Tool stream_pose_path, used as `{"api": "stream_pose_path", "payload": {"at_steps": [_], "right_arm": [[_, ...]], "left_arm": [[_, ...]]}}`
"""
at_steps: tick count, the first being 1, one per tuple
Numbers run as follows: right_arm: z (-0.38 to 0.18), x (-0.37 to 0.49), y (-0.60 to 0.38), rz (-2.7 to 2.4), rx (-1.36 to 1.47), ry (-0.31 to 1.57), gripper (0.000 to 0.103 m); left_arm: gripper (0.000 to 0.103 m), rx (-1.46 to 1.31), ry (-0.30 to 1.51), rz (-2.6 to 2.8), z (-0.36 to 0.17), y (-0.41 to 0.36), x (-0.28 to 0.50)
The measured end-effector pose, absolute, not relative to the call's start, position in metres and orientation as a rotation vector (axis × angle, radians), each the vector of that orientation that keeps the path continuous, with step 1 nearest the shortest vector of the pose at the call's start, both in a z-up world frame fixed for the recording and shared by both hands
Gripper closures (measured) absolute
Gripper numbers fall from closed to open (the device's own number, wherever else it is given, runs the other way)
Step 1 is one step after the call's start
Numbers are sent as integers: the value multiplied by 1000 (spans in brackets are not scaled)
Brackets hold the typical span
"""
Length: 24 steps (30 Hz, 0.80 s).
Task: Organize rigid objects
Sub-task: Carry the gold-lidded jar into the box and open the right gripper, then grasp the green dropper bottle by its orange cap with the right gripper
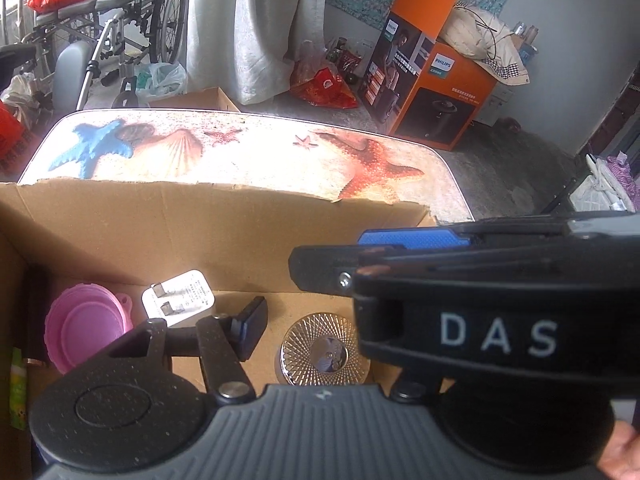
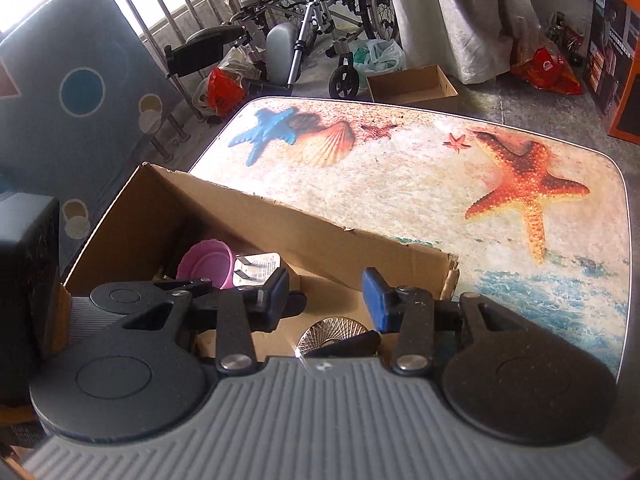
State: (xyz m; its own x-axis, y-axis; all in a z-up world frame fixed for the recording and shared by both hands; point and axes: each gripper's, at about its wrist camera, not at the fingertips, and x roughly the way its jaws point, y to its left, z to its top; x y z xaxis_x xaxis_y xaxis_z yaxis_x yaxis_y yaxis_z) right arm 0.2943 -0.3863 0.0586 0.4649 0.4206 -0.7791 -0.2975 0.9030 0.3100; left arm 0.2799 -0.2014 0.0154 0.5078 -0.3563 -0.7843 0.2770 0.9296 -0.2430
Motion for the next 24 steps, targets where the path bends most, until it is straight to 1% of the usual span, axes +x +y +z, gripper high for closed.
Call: {"api": "stream_pose_path", "payload": {"at_steps": [2, 6, 13, 18, 24], "right_arm": [[68, 285, -393, 441, 179, 955, 63], [99, 253, -409, 432, 273, 854, 63], [157, 152, -430, 452, 404, 644, 62], [170, 68, -426, 492, 454, 538, 60], [155, 12, -391, 540, 446, 555, 60]], "left_arm": [[35, -66, 921, -395, 27, -201, 268], [30, -67, 834, -436, 58, -190, 233], [13, -33, 683, -526, 105, -143, 136], [9, 21, 609, -532, 110, -104, 74], [9, 48, 549, -441, 86, -61, 21]]}}
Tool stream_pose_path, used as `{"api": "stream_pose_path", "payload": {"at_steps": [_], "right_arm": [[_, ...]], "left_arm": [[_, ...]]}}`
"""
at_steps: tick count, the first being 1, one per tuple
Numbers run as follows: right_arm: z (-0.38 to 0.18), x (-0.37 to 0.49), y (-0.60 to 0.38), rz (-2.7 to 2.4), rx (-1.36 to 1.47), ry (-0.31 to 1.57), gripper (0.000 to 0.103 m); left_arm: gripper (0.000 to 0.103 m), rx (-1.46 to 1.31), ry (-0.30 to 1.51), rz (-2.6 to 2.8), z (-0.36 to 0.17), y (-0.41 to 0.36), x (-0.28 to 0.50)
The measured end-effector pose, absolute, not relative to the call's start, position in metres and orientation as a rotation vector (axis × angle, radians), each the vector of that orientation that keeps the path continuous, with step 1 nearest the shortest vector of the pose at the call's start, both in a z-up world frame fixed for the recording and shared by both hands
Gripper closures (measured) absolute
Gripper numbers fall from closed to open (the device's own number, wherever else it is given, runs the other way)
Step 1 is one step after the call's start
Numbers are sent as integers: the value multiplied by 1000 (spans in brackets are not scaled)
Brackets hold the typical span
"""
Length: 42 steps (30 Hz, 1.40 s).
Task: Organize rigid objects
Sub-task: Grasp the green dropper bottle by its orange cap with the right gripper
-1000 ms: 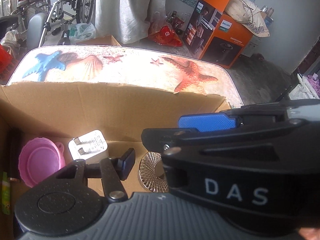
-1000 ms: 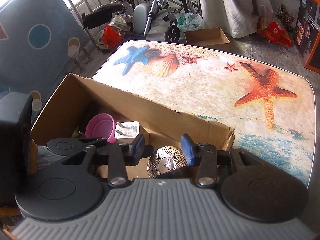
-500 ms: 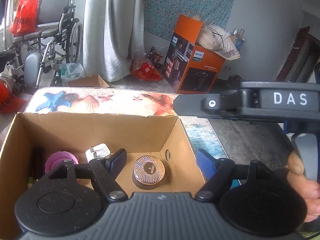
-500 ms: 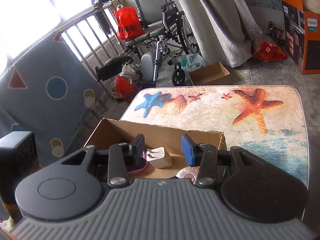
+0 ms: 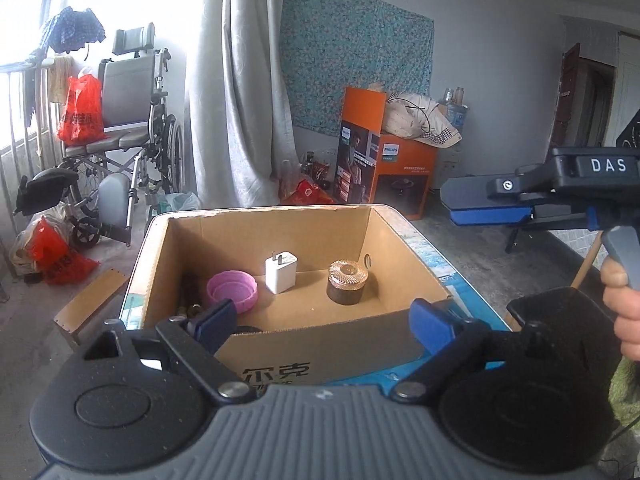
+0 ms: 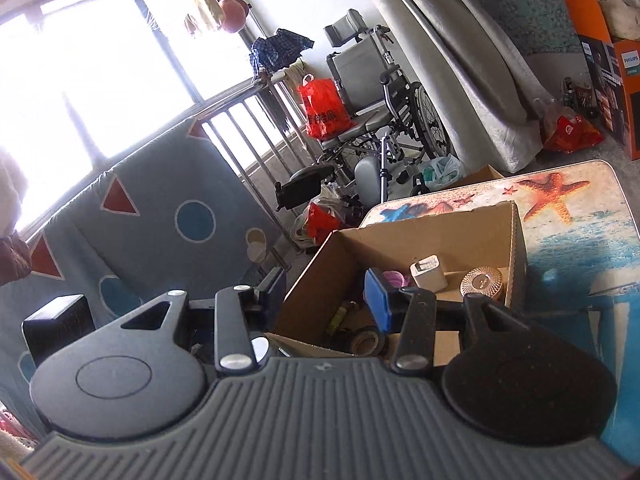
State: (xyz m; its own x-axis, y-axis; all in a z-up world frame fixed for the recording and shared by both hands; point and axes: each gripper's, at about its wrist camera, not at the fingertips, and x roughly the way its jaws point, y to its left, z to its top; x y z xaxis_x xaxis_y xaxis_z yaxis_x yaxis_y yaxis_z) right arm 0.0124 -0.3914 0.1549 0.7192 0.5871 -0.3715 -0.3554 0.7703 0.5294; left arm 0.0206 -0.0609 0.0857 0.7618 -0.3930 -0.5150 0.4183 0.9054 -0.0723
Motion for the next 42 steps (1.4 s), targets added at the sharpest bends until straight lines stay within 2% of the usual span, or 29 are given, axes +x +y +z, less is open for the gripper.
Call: {"api": "stream_pose_path", "payload": {"at_steps": [7, 11, 17, 22, 42], "right_arm": [[127, 2, -318, 582, 329, 637, 60], [109, 7, -271, 624, 283, 691, 60], [86, 32, -222, 654, 220, 751, 67], [71, 48, -194, 659, 149, 783, 76], [48, 74, -169, 667, 94, 842, 92]], "left_arm": [[11, 92, 584, -314, 34, -36, 10], [23, 145, 603, -251, 6, -30, 13], [45, 109, 646, -236, -22, -24, 26], [54, 114, 658, -210, -35, -23, 34], [55, 124, 652, -223, -59, -34, 42]]}}
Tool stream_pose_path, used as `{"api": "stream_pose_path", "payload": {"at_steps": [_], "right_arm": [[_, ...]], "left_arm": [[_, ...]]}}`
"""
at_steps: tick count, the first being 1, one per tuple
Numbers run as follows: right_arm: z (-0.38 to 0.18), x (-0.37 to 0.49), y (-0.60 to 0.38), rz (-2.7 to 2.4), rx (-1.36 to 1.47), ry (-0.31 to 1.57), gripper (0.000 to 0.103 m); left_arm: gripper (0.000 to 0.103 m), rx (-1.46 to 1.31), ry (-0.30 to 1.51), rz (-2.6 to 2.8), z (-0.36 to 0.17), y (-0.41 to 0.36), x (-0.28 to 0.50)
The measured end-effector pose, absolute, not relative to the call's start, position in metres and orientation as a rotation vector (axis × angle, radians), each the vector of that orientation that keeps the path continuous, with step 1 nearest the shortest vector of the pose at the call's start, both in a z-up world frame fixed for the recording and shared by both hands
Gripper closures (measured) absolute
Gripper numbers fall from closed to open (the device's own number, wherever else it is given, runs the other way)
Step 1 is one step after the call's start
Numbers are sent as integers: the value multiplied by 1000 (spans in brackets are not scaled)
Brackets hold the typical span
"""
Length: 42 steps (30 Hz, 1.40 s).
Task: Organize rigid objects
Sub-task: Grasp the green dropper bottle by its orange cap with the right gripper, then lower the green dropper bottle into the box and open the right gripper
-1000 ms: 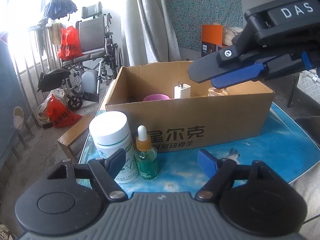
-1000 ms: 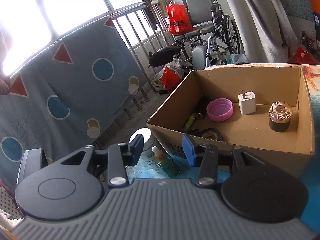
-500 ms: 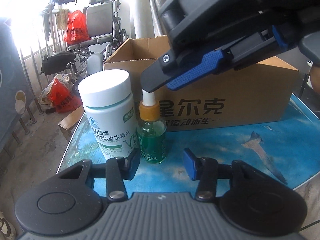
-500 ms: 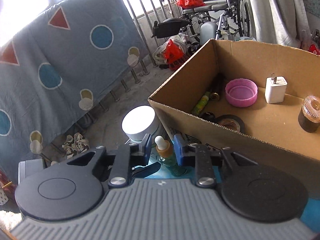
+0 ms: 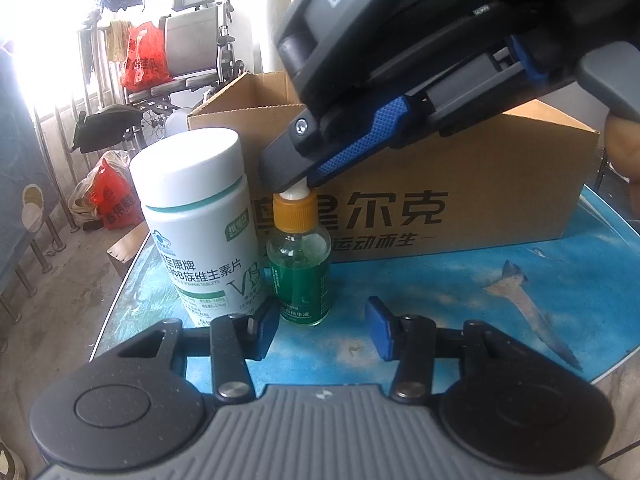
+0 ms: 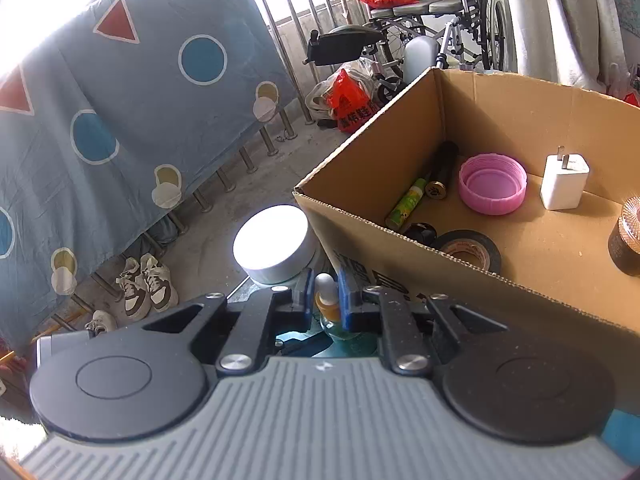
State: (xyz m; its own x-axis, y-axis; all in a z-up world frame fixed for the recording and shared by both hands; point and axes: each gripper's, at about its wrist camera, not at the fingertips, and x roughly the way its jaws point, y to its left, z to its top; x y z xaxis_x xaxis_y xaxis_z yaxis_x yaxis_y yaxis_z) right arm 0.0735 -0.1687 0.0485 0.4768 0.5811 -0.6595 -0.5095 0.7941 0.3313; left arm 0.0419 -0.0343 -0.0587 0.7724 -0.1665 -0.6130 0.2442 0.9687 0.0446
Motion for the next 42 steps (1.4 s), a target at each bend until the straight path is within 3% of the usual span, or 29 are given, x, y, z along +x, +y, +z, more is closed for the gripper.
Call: {"api": "stream_pose_path", "payload": {"at_steps": [15, 22, 32, 42], "right_arm": [[50, 58, -222, 541, 130, 868, 92], [49, 60, -226, 534, 140, 860, 92], [50, 61, -226, 543, 149, 846, 92], [108, 22, -237, 605, 149, 711, 92]], "left_arm": [[55, 180, 635, -336, -59, -60, 44], [69, 188, 646, -290, -62, -61, 61], [70, 184, 644, -285, -56, -64, 54], [70, 158, 545, -261, 13, -66, 27]]}}
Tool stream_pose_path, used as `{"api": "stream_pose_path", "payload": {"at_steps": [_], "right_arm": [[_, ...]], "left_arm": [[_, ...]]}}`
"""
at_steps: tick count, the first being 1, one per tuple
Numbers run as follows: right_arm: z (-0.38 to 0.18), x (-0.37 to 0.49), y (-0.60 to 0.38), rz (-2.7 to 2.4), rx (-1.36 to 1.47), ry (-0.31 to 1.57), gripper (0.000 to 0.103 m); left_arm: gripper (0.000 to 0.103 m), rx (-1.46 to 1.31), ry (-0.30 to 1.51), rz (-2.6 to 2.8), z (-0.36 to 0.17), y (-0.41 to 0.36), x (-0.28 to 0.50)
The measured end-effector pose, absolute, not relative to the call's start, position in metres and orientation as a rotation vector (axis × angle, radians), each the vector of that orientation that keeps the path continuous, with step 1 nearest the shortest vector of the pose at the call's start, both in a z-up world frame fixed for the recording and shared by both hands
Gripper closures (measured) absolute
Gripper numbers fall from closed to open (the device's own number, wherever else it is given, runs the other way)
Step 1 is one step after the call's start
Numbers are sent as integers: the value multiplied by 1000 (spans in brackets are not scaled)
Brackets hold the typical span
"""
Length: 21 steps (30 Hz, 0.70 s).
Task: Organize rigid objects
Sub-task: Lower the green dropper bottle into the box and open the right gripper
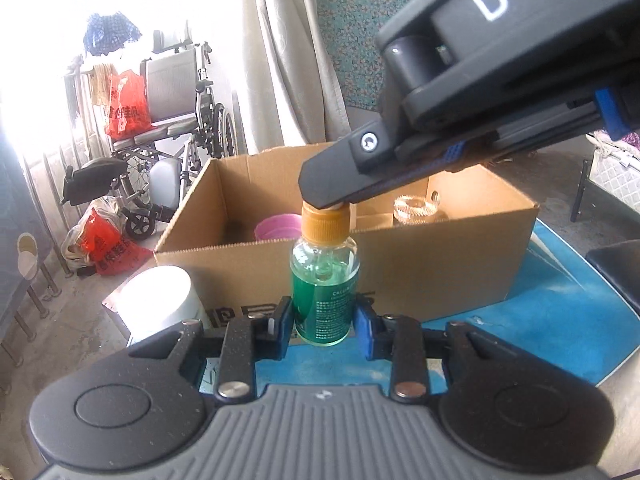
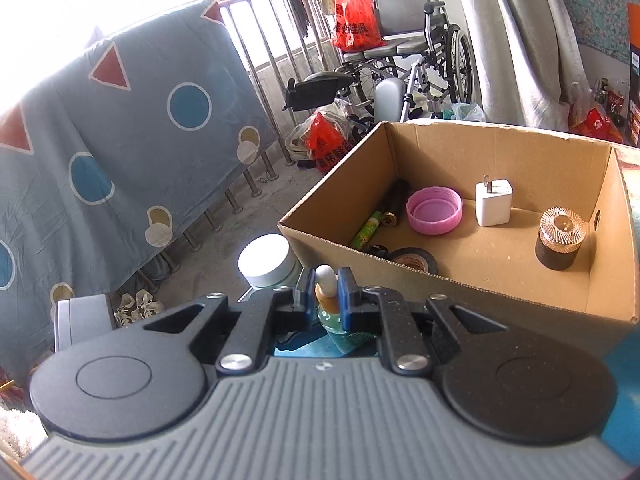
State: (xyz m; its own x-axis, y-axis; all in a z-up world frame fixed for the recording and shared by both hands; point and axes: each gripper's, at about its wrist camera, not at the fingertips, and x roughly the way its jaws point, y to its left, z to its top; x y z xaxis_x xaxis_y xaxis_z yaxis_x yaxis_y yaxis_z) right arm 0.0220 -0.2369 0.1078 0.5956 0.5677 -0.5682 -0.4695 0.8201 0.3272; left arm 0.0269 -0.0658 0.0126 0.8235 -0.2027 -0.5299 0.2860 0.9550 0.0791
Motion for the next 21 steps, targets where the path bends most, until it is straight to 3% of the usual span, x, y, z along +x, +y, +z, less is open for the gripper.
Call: {"api": "stream_pose_path", "payload": {"at_steps": [5, 10, 21], "right_arm": [[153, 23, -246, 639, 137, 603, 92], [174, 57, -258, 637, 141, 581, 92], [129, 182, -307, 591, 285, 756, 92]], "left_arm": [[70, 144, 501, -255, 49, -73, 41], [70, 109, 571, -310, 62, -83, 91], [70, 81, 797, -327, 25, -119, 188]]}}
